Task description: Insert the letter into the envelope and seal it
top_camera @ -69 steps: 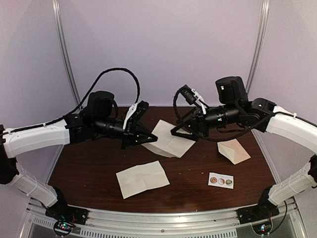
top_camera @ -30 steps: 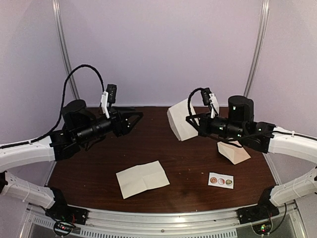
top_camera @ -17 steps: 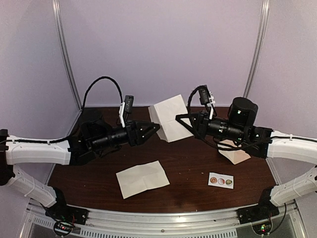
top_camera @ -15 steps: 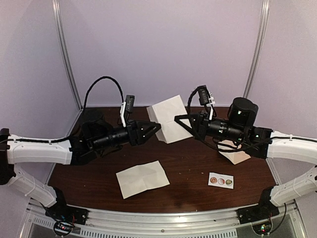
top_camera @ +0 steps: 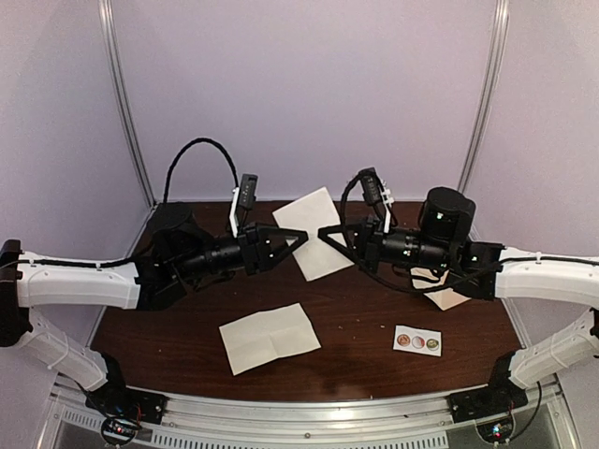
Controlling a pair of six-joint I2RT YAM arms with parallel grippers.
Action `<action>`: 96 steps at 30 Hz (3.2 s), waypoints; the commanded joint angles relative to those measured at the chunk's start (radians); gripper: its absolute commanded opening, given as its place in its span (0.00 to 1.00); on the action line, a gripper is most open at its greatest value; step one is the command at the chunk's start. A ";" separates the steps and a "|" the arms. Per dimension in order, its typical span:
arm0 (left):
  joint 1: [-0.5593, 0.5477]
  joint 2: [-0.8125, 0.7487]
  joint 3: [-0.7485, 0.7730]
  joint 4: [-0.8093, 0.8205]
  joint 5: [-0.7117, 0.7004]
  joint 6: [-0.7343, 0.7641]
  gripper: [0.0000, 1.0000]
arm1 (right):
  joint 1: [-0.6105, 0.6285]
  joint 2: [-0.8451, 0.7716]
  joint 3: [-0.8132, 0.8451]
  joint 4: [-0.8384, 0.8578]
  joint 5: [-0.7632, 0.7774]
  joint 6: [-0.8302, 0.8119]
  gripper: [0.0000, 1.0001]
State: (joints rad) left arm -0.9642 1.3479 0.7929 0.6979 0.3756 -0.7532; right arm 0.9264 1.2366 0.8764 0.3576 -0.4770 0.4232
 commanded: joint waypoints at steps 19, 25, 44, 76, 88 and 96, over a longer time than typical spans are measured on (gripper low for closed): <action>-0.005 -0.090 -0.047 0.097 -0.018 0.041 0.00 | 0.002 -0.083 -0.048 0.045 0.108 0.036 0.64; -0.005 -0.107 -0.060 0.128 -0.004 0.051 0.00 | -0.001 -0.066 -0.069 0.085 -0.004 0.070 0.89; 0.000 -0.344 -0.082 -0.343 -0.355 0.154 0.71 | -0.016 -0.071 0.048 -0.250 0.009 -0.114 0.00; 0.018 -0.153 0.186 -0.701 0.028 0.449 0.00 | -0.004 0.041 0.281 -0.705 0.127 -0.342 0.36; 0.016 -0.328 -0.107 0.022 -0.274 0.234 0.00 | -0.076 -0.172 -0.161 0.210 0.128 0.151 0.94; 0.016 -0.313 -0.135 0.183 -0.263 0.168 0.00 | -0.014 -0.035 -0.125 0.418 0.094 0.195 0.75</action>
State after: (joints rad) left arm -0.9489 1.0286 0.6769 0.7074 0.1272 -0.5308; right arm 0.8825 1.1564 0.6991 0.5968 -0.3656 0.5720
